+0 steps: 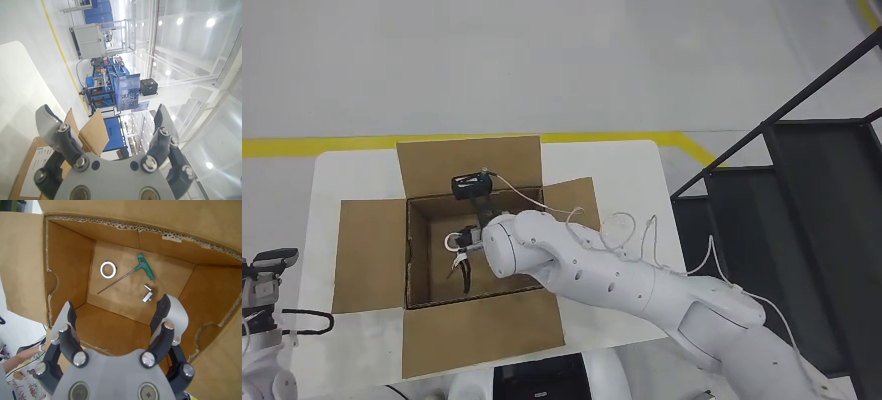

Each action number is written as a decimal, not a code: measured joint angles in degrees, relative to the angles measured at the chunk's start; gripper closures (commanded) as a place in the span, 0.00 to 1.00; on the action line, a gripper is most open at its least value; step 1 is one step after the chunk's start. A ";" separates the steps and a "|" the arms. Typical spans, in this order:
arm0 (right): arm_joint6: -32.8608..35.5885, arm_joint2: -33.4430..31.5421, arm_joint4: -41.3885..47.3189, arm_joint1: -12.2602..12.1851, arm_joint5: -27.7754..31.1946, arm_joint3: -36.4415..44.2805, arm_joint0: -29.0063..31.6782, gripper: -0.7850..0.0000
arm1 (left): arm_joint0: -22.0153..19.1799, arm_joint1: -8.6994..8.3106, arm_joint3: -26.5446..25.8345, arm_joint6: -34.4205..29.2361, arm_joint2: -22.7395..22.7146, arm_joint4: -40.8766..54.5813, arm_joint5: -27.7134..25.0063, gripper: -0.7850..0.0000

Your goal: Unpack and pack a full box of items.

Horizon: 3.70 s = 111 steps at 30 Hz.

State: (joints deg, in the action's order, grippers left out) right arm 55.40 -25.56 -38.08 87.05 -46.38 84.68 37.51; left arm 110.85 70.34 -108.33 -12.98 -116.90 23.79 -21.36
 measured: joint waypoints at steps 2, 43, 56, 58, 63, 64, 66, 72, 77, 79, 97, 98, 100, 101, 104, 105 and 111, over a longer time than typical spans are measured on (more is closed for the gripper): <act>0.06 1.82 -0.14 1.53 0.49 -4.16 -1.81 0.00 | 0.00 0.00 0.00 0.00 0.00 0.00 0.00 0.00; -2.04 13.73 -15.72 11.92 23.68 -31.05 -5.77 0.00 | 0.00 0.00 0.00 0.00 0.00 0.00 0.00 0.00; -6.16 11.78 -20.08 12.47 38.43 -36.09 -4.78 0.02 | 0.00 0.00 0.00 0.00 0.00 0.00 0.00 0.00; -6.64 11.39 -20.30 12.50 40.36 -36.97 -4.65 0.15 | 0.00 0.00 0.00 0.00 0.00 0.00 0.00 0.00; -7.29 10.33 -20.81 12.93 43.44 -39.22 -4.35 0.48 | 0.00 0.00 0.00 0.00 0.00 0.00 0.00 0.00; -7.43 10.05 -20.71 13.02 43.92 -39.67 -4.34 0.51 | 0.00 0.00 0.00 0.00 0.00 0.00 0.00 0.00; -7.77 9.39 -20.49 13.19 44.86 -40.62 -4.35 0.51 | 0.00 0.00 0.00 0.00 0.00 0.00 0.00 0.00; -9.24 7.39 -19.76 13.57 47.15 -42.71 -4.33 0.51 | 0.00 0.00 0.00 0.00 0.00 0.00 0.00 0.00; -10.45 5.67 -19.56 13.68 47.14 -43.75 -4.11 0.47 | 0.00 0.00 0.00 0.00 0.00 0.00 0.00 0.00; -10.53 5.22 -19.75 13.70 46.94 -43.79 -3.94 0.45 | 0.00 0.00 0.00 0.00 0.00 0.00 0.00 0.00; -9.72 2.52 -21.89 14.71 47.46 -44.87 -2.85 1.00 | 0.00 0.00 0.00 0.00 0.00 0.00 0.00 0.00; -9.77 2.45 -22.15 14.78 47.42 -44.81 -2.71 1.00 | 0.00 0.00 0.00 0.00 0.00 0.00 0.00 0.00; -9.89 2.32 -22.60 14.88 47.25 -44.64 -2.48 1.00 | 0.00 0.00 0.00 0.00 0.00 0.00 0.00 0.00; -9.94 2.21 -22.96 14.92 47.01 -44.45 -2.32 1.00 | 0.00 0.00 0.00 0.00 0.00 0.00 0.00 0.00; -10.05 1.85 -24.16 14.82 46.08 -43.30 -1.82 1.00 | 0.00 0.00 0.00 0.00 0.00 0.00 0.00 0.00; -10.08 1.69 -24.60 14.71 45.75 -42.78 -1.61 1.00 | 0.00 0.00 0.00 0.00 0.00 0.00 0.00 0.00; -10.42 -0.66 -27.64 12.77 44.36 -37.16 0.82 1.00 | 0.00 0.00 0.00 0.00 0.00 0.00 0.00 0.00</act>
State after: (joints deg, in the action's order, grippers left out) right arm 44.98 -26.22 -65.72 99.82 -2.02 47.52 38.33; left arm 110.85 70.34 -108.33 -12.98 -116.90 23.79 -21.36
